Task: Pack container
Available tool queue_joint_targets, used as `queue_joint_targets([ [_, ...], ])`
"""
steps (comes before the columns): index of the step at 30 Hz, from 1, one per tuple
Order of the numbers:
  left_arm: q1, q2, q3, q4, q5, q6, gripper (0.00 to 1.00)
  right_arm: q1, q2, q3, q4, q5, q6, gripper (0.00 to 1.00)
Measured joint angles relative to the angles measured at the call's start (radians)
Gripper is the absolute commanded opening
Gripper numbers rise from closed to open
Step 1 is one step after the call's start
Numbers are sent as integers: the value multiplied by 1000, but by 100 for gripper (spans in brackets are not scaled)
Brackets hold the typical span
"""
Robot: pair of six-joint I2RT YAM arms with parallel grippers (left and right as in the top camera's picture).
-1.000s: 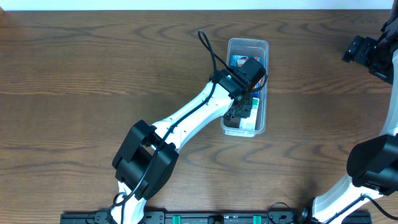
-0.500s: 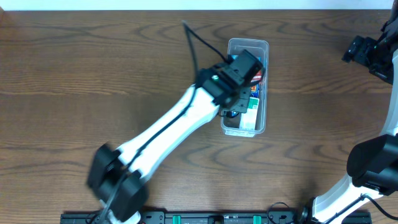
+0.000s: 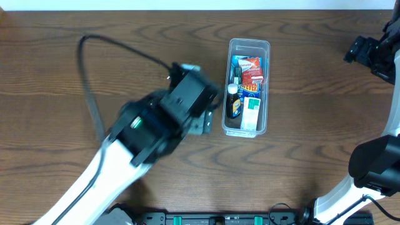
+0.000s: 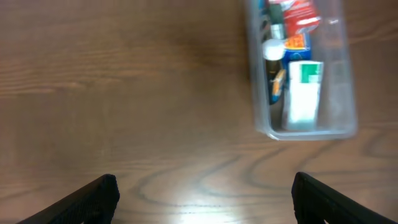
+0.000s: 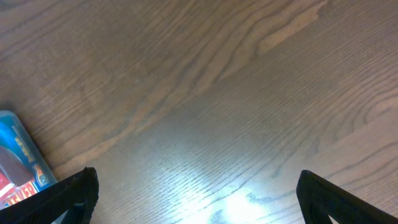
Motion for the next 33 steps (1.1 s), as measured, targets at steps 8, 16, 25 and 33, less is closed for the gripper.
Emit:
queue_joint_targets([
  [8, -154, -419, -323, 175, -27, -31, 98, 0, 0, 0, 0, 0, 0, 99],
  [16, -176, -673, -479, 111, -19, -51, 98, 0, 0, 0, 0, 0, 0, 99],
  [25, -179, -708, -517, 159, -6, -37, 98, 0, 0, 0, 0, 0, 0, 99],
  [33, -179, -697, -821, 456, 21, 184, 98, 0, 0, 0, 0, 0, 0, 99],
])
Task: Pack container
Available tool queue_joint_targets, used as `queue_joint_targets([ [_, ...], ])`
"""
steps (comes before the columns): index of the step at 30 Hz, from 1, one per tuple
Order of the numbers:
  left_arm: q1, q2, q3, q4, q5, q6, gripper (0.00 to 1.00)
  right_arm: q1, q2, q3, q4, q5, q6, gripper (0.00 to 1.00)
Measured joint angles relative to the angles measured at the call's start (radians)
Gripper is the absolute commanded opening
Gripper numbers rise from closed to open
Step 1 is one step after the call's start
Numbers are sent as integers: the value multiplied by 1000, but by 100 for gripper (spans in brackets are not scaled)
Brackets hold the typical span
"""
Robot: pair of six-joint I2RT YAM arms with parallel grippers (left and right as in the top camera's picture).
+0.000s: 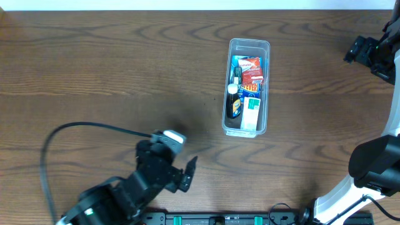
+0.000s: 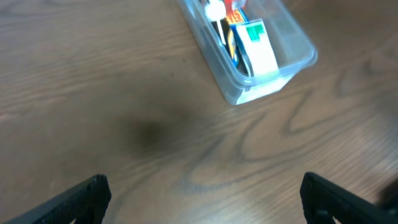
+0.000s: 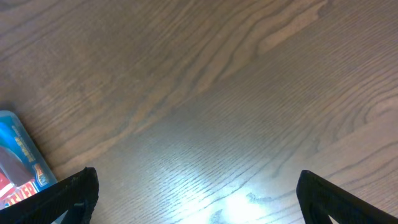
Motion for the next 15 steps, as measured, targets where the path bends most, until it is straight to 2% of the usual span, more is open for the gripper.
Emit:
queue_joint_targets([
  [6, 84, -44, -196, 224, 44, 113, 98, 0, 0, 0, 0, 0, 0, 99],
  [15, 463, -358, -549, 475, 203, 188, 98, 0, 0, 0, 0, 0, 0, 99],
])
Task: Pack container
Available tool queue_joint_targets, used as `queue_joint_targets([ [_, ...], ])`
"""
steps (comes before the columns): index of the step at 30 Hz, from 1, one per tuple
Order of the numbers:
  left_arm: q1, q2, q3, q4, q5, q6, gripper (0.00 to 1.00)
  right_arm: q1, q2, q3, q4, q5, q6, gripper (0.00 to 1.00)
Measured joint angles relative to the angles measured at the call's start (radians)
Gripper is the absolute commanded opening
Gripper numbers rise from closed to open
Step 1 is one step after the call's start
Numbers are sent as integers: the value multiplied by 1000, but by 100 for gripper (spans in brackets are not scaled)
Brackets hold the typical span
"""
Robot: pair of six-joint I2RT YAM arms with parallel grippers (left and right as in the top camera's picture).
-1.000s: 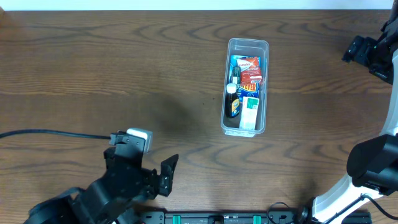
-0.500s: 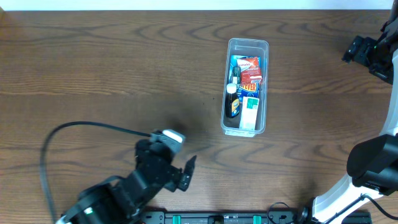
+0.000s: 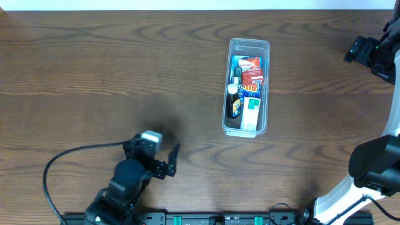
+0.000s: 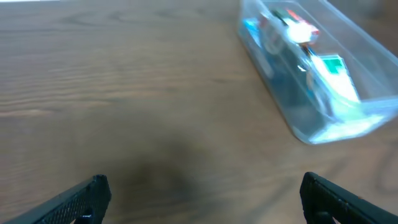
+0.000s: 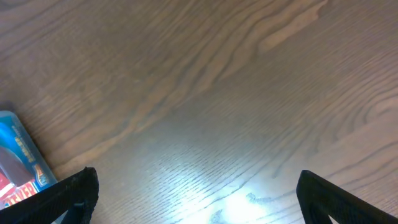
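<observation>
A clear plastic container (image 3: pixel 247 87) stands right of the table's middle, filled with a small dark bottle (image 3: pixel 233 103), a white and green box (image 3: pixel 251 112) and red and blue packets (image 3: pixel 250 70). The left wrist view shows the container (image 4: pixel 314 68) at the upper right. My left gripper (image 3: pixel 164 161) is open near the front edge, left of the container, nothing between its fingers (image 4: pixel 87 198). My right gripper (image 3: pixel 369 53) is open at the far right edge, over bare wood (image 5: pixel 205 124); a corner of a blue packet (image 5: pixel 18 149) shows at its left.
A black cable (image 3: pixel 69 162) loops from the left arm along the front left of the wooden table (image 3: pixel 125 69). The right arm's base (image 3: pixel 375 169) stands at the front right.
My left arm has drawn further back and left toward the front edge, its wrist now looking at the container from a lower angle. The right arm has not moved.
My left gripper was open just left of the container, close beside it. Then it was back near the front edge, well away from the container, and now further left still. The container's contents and the right arm stayed the same throughout.
</observation>
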Motion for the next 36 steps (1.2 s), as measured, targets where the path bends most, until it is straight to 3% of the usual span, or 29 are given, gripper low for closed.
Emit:
queue_joint_targets([
  [5, 155, -133, -104, 104, 59, 7, 98, 0, 0, 0, 0, 0, 0, 99],
  [13, 305, -223, -137, 114, 85, 8, 98, 0, 0, 0, 0, 0, 0, 99],
  [36, 487, -297, -211, 249, 88, 8, 98, 0, 0, 0, 0, 0, 0, 99],
])
